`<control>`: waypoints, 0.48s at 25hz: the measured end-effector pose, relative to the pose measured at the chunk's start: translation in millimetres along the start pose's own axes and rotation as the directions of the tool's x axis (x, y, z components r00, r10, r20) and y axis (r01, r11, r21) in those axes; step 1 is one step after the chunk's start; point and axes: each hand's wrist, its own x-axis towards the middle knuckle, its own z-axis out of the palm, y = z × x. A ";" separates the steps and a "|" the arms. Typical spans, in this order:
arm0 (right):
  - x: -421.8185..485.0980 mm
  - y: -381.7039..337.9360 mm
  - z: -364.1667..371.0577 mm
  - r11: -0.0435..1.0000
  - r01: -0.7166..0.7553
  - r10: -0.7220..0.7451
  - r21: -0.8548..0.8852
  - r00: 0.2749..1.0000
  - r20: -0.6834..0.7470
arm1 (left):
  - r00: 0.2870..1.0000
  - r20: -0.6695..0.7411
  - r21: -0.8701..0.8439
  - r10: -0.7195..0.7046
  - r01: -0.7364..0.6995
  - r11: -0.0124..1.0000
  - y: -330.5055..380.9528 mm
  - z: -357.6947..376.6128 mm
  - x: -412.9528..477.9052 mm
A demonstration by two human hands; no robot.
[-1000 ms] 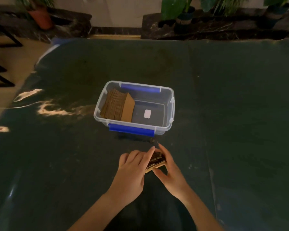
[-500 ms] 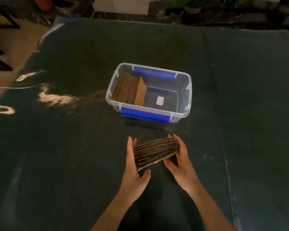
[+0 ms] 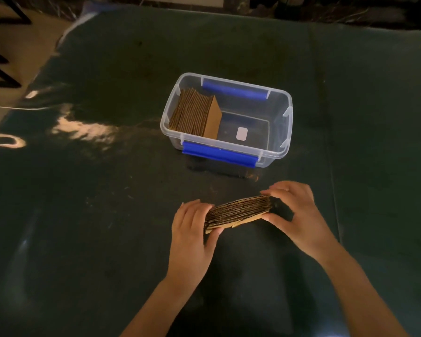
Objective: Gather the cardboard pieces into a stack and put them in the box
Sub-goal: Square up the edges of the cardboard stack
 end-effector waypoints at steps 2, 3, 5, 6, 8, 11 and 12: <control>0.9 -1.7 -5.9 0.991 0.053 -0.054 -0.119 0.999 -0.003 | 1.000 -0.016 0.081 0.016 -0.015 0.997 0.3 -1.0 -2.7; 0.5 -2.4 -7.4 0.982 0.085 -0.085 -0.171 0.996 0.007 | 0.999 -0.026 0.124 0.037 -0.034 0.992 0.0 -1.6 -3.4; 0.3 -4.7 -9.5 0.961 0.127 -0.119 -0.244 0.992 0.048 | 0.996 -0.041 0.194 0.084 -0.074 0.978 -0.1 -3.8 -2.9; 1.2 -6.9 -10.4 0.956 0.129 -0.116 -0.262 0.991 0.066 | 0.994 -0.045 0.214 0.101 -0.089 0.973 0.2 -5.2 -1.7; 3.1 -10.8 -11.4 0.951 0.126 -0.105 -0.281 0.990 0.089 | 0.992 -0.048 0.230 0.119 -0.105 0.967 1.3 -7.1 0.8; 4.1 -18.0 -19.4 0.923 0.175 -0.126 -0.343 0.979 0.160 | 0.990 -0.071 0.219 0.119 -0.101 0.970 9.1 -11.4 2.2; 7.0 -22.0 -29.7 0.908 0.205 -0.148 -0.365 0.973 0.180 | 0.987 -0.096 0.207 0.126 -0.104 0.973 14.8 -13.7 5.4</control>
